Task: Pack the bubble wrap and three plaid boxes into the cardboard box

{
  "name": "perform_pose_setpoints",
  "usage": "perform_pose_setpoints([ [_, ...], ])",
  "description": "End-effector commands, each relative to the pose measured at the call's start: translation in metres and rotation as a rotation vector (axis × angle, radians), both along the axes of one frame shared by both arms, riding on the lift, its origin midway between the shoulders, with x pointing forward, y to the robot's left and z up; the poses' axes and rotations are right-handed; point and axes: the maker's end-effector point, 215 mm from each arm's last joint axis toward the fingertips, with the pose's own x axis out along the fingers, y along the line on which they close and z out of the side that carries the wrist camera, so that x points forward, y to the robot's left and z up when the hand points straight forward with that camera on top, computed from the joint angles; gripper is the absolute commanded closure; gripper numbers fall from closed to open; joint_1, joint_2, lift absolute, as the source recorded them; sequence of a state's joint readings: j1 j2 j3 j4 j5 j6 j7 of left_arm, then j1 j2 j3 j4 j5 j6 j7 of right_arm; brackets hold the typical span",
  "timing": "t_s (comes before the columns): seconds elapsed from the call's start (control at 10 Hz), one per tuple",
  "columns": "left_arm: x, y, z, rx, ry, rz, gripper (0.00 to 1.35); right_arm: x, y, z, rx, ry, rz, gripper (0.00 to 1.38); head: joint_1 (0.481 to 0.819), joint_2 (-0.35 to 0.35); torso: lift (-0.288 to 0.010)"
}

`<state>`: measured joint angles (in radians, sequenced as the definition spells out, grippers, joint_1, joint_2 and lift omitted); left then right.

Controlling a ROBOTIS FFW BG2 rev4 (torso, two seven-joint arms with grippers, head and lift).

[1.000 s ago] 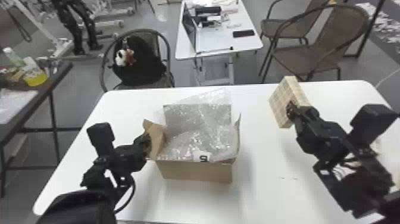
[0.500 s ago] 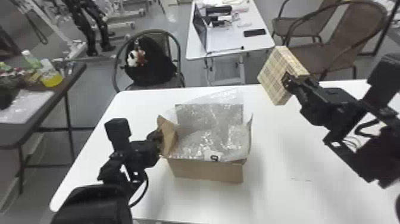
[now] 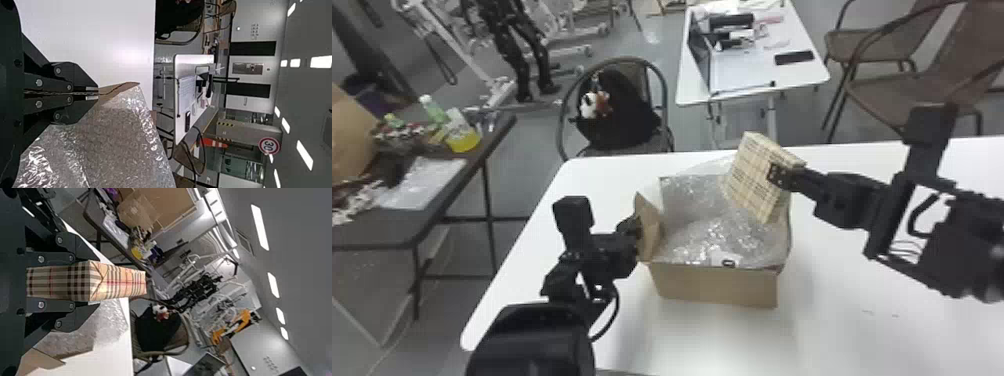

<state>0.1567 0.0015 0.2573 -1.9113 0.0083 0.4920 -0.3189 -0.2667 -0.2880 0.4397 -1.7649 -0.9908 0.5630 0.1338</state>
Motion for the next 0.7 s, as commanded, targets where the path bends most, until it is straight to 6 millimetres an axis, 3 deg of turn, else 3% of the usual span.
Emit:
perform_pose_setpoints([
  [0.0,0.001,-0.005,-0.001,-0.001,0.003,-0.005,1.21,-0.006,0.027,-0.026,-0.001,0.095,0.102,1.18,0.695,0.349,-0.092],
  [0.2,0.005,-0.01,-0.001,-0.002,0.003,-0.014,1.21,-0.014,0.057,-0.046,0.041,0.153,0.201,1.18,0.695,0.35,-0.092],
  [0.6,0.007,-0.014,0.0,-0.002,0.002,-0.02,1.21,-0.004,0.086,-0.057,0.025,0.087,0.25,1.13,0.695,0.35,-0.092],
])
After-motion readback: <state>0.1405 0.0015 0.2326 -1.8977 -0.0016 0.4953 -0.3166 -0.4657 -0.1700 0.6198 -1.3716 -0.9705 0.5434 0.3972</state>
